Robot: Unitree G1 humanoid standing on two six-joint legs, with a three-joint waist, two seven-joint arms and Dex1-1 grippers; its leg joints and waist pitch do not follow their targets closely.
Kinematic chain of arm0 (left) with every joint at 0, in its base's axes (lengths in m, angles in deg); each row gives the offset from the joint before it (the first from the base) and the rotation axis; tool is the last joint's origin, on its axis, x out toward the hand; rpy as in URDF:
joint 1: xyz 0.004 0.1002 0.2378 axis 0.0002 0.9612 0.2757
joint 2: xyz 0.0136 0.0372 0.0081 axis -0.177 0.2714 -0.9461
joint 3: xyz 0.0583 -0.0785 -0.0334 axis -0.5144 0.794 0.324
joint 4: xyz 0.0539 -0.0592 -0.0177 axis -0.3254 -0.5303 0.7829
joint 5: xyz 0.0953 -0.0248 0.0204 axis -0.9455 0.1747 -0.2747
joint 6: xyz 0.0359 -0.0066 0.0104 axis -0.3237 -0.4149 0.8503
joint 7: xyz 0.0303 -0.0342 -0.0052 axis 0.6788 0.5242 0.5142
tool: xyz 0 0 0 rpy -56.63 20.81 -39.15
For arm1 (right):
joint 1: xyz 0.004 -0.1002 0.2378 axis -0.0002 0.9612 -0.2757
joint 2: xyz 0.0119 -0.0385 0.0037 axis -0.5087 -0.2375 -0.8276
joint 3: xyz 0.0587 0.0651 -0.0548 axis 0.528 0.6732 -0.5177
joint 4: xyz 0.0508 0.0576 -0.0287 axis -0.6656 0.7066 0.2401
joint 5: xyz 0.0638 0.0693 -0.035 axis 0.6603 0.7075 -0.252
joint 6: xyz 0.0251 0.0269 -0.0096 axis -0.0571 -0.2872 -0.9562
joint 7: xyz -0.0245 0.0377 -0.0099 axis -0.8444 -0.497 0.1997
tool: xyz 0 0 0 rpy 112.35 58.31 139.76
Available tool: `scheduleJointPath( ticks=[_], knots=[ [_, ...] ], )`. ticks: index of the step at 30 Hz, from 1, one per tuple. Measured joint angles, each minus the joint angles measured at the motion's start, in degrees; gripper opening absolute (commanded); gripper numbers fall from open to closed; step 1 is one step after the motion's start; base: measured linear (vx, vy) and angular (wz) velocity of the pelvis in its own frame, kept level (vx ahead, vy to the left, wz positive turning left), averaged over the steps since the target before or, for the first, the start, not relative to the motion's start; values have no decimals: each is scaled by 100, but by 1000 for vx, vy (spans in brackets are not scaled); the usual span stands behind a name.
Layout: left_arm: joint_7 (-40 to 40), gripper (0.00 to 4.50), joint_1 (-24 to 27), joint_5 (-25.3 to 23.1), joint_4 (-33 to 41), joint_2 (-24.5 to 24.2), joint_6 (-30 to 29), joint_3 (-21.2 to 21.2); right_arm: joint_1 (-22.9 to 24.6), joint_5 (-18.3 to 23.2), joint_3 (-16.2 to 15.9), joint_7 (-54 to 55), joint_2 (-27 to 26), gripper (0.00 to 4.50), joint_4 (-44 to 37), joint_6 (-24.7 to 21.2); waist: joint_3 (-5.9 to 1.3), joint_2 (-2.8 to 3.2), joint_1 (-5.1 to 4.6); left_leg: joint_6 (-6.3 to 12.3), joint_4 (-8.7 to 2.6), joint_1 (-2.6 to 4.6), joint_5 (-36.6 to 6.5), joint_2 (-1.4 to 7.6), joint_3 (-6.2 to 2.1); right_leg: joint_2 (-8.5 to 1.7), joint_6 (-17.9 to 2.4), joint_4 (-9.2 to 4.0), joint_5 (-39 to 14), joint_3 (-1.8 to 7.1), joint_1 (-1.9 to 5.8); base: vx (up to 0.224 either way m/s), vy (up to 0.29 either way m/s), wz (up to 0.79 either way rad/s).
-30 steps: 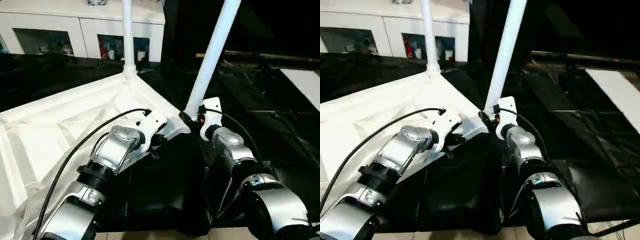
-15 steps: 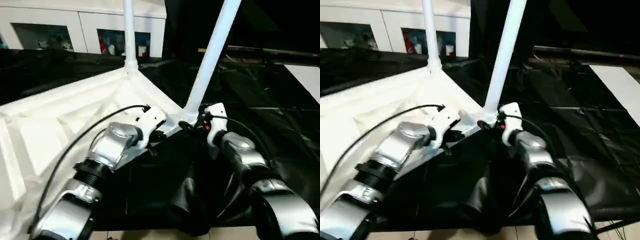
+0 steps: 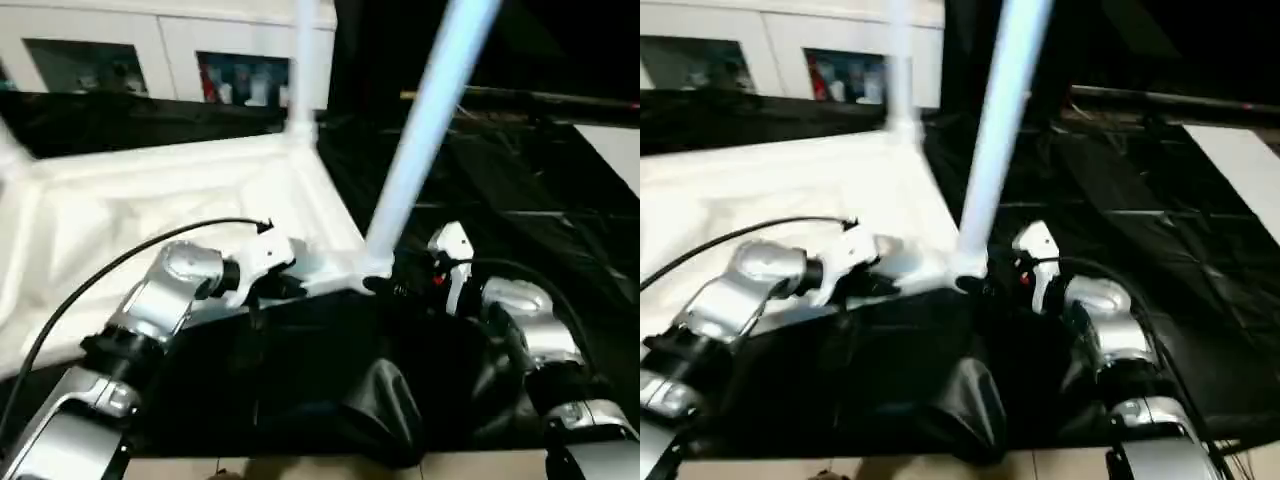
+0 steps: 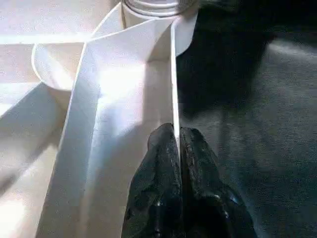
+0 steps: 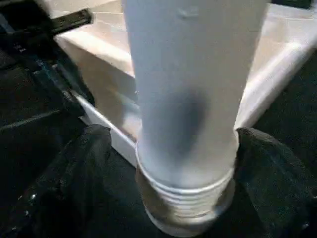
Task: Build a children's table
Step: Insert table leg to table base, then rotate leg to tighten
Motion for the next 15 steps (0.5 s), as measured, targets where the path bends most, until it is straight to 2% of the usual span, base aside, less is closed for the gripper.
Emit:
scheduleJointPath(
  ticks=[2, 3, 4, 5, 9, 10, 15],
  knots=[
    [-20, 0, 10, 35, -8, -14, 26, 0, 54, 1, -3, -24, 17, 409, -137, -59, 5, 8, -17, -1, 7, 3, 1, 0, 1, 0, 0, 15, 0, 5, -2, 0, 0, 0],
    [-48, 28, 16, 35, -18, -13, 65, -4, 106, 2, -9, -41, 40, 414, -239, -103, 5, 8, -12, -1, 7, 4, 1, 0, 1, 0, 0, 18, 0, 5, -2, 0, 0, 0],
    [-110, 28, 15, 37, -52, 9, 142, -5, 197, 5, -12, -54, 57, 414, -399, -158, 6, 10, -8, -2, 7, 6, 1, 0, 0, 0, 0, 20, 0, 5, -2, 0, 0, 0],
    [-139, 55, 15, 68, -92, 10, 213, 6, 248, 10, -10, -55, 63, 416, -492, -191, 7, 12, -8, -2, 8, 7, 2, 0, 0, 0, 0, 23, 0, 5, -2, 0, 0, 0],
    [-195, 67, -46, 200, -98, 193, 559, 13, 307, 31, -122, -92, 60, 416, -701, -372, 7, 12, -21, 0, 20, 5, 0, 0, 1, 0, 0, 27, 0, 10, -1, 0, 0, 0],
    [-194, 84, -46, 198, -99, 201, 621, -8, 319, 39, -153, -99, 56, 416, -742, -397, 8, 13, -38, 0, 21, 5, 0, 1, 1, 0, 0, 29, 0, 10, -2, 0, 0, 0],
    [-143, 84, -71, 148, -275, 307, 804, -28, 443, 211, -85, -56, 57, 416, -932, -678, 8, 16, -57, 0, 22, 6, 0, 1, 0, 2, 0, 33, 0, 9, -2, 0, 0, 0]
  ],
)
